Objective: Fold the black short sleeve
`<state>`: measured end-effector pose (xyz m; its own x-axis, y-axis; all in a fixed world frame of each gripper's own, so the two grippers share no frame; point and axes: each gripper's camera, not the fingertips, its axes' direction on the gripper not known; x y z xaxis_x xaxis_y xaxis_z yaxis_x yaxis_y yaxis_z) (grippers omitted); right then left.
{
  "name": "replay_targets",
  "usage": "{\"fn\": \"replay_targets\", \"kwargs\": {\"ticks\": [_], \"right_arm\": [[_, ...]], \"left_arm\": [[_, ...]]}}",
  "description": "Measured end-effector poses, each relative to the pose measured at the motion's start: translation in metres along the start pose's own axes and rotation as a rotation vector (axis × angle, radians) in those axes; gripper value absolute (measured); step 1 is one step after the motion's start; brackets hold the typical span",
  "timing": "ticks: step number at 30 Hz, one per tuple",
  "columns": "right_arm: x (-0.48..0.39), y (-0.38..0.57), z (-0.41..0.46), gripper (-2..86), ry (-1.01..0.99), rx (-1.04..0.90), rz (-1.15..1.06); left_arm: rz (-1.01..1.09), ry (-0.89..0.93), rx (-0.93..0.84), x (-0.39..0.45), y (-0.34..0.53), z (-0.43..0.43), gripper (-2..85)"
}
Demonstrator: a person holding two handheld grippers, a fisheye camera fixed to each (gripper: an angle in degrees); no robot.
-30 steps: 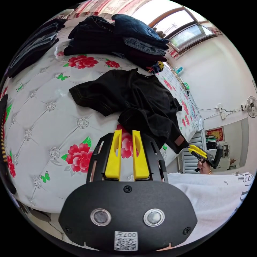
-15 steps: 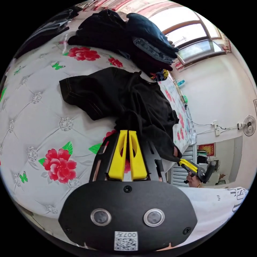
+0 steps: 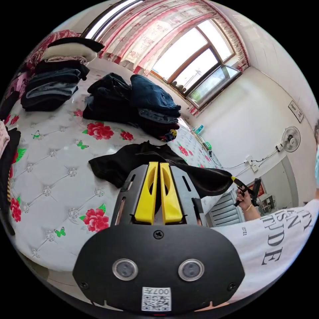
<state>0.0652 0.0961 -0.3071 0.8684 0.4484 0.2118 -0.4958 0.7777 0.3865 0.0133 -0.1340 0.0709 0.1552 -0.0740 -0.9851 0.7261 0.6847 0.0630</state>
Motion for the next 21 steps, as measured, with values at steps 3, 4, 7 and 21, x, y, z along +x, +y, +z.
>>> {"fn": "replay_targets", "kwargs": {"ticks": [3,4,7,21], "right_arm": [[-0.008,-0.095,-0.006,-0.3,0.016,0.096,-0.08],[-0.021,-0.129,-0.033,-0.3,0.02,0.2,-0.12],[-0.062,-0.173,-0.119,-0.3,-0.002,0.489,-0.259],[-0.06,-0.004,-0.042,-0.1,0.02,0.059,-0.239]], "left_arm": [[0.083,0.049,0.088,0.035,-0.077,0.0,-1.0],[0.148,0.05,0.157,0.063,-0.104,-0.019,-1.0],[0.397,0.077,0.351,0.139,-0.134,-0.085,-1.0],[0.308,-0.255,0.001,0.102,0.085,-0.043,0.2]]}}
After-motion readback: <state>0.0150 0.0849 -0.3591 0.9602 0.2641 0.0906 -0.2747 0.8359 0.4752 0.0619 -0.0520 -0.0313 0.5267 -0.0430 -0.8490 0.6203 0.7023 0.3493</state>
